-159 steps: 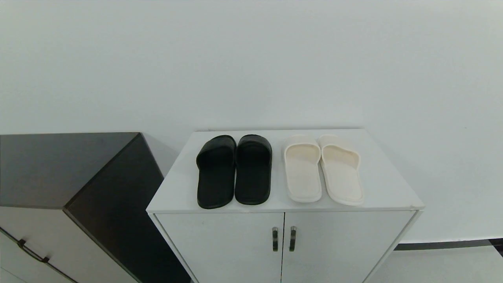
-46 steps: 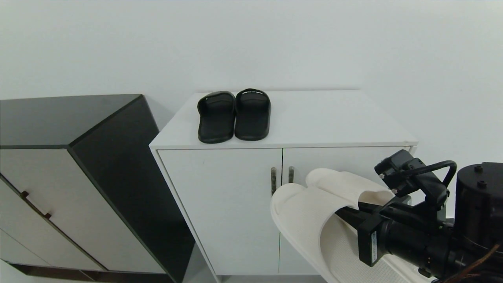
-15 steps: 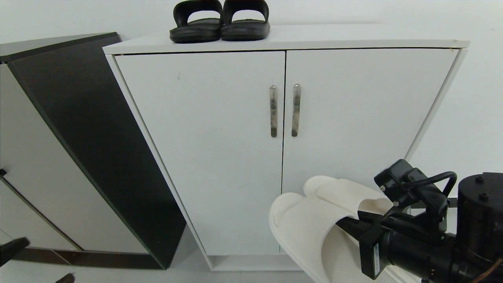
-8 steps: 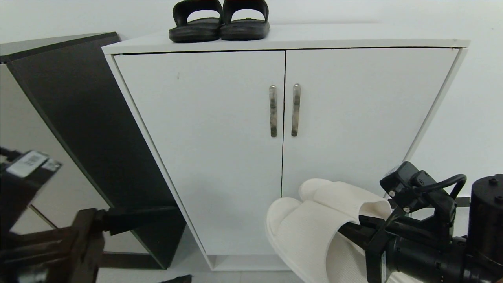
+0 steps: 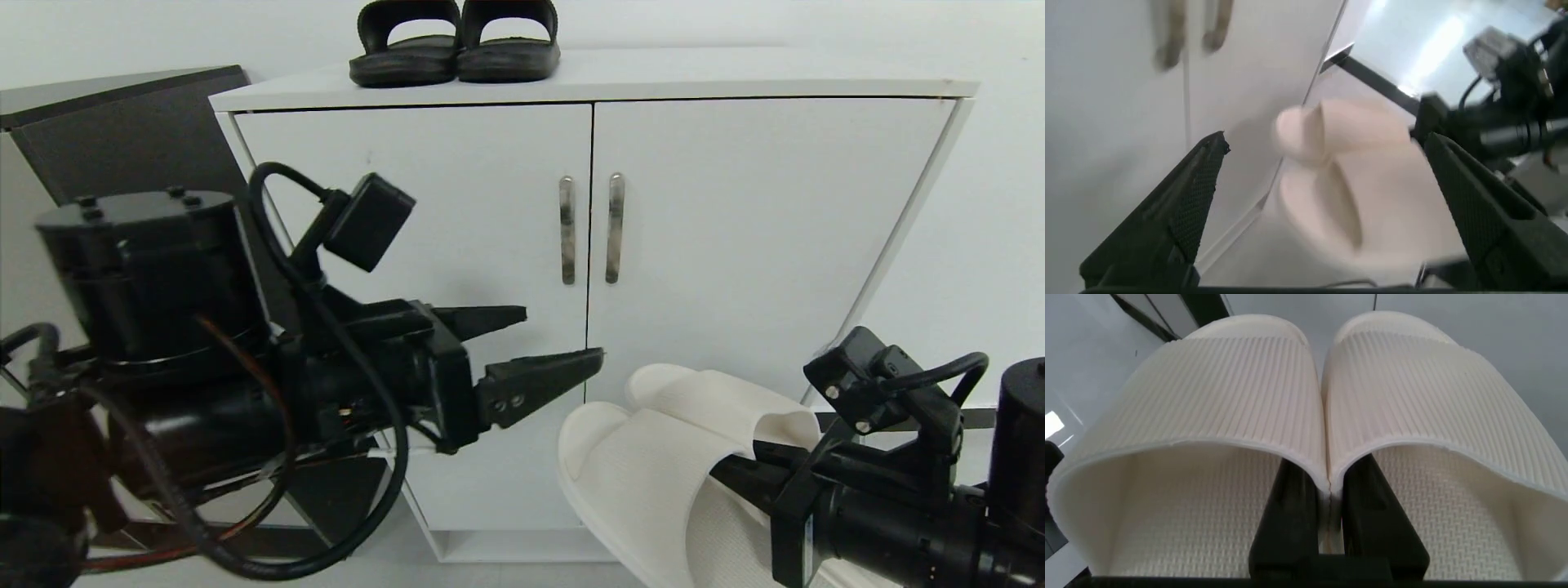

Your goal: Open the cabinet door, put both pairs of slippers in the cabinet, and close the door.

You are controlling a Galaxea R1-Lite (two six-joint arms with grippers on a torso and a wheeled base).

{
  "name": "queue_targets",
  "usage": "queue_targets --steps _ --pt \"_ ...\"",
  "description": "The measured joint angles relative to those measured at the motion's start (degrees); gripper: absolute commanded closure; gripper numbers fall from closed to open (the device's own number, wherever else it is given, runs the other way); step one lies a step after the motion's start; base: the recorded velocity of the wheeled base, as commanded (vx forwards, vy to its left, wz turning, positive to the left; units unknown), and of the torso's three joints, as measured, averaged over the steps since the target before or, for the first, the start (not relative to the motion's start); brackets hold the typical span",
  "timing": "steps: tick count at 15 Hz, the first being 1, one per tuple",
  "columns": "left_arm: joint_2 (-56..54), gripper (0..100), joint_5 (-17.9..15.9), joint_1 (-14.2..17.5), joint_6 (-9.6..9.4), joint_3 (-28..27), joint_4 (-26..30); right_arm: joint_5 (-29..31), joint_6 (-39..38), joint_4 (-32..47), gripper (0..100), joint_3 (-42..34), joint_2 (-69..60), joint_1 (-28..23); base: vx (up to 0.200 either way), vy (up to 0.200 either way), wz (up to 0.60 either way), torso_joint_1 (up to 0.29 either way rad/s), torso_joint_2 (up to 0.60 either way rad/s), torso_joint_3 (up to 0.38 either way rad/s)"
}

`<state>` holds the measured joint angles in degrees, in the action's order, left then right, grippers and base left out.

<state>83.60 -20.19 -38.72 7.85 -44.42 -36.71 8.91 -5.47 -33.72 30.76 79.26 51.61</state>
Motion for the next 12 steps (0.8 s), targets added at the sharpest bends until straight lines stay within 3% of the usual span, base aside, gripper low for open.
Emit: queue_targets --steps 3,6,10,12 --pt "5.0 0 -2.8 -1.8 0.55 -5.5 1.4 0.0 0.0 -0.1 100 0.1 0.8 -0.3 0.0 0.0 0.0 0.0 0.0 0.0" --pt "9.2 0 -3.2 -2.5 0.84 -9.7 2.0 0.2 -0.2 -0.3 100 0.5 1.9 -0.4 0.0 0.0 0.0 0.0 0.0 0.0" --pt "13.4 0 -6.3 -3.2 5.91 -17.9 2.2 0.2 -0.4 -0.2 100 0.8 2.2 -1.3 0.0 0.0 0.0 0.0 0.0 0.0" --pt "14.5 0 -6.3 -3.3 6.4 -19.7 2.2 0.2 -0.4 -0.2 100 0.8 2.1 -1.5 0.0 0.0 0.0 0.0 0.0 0.0"
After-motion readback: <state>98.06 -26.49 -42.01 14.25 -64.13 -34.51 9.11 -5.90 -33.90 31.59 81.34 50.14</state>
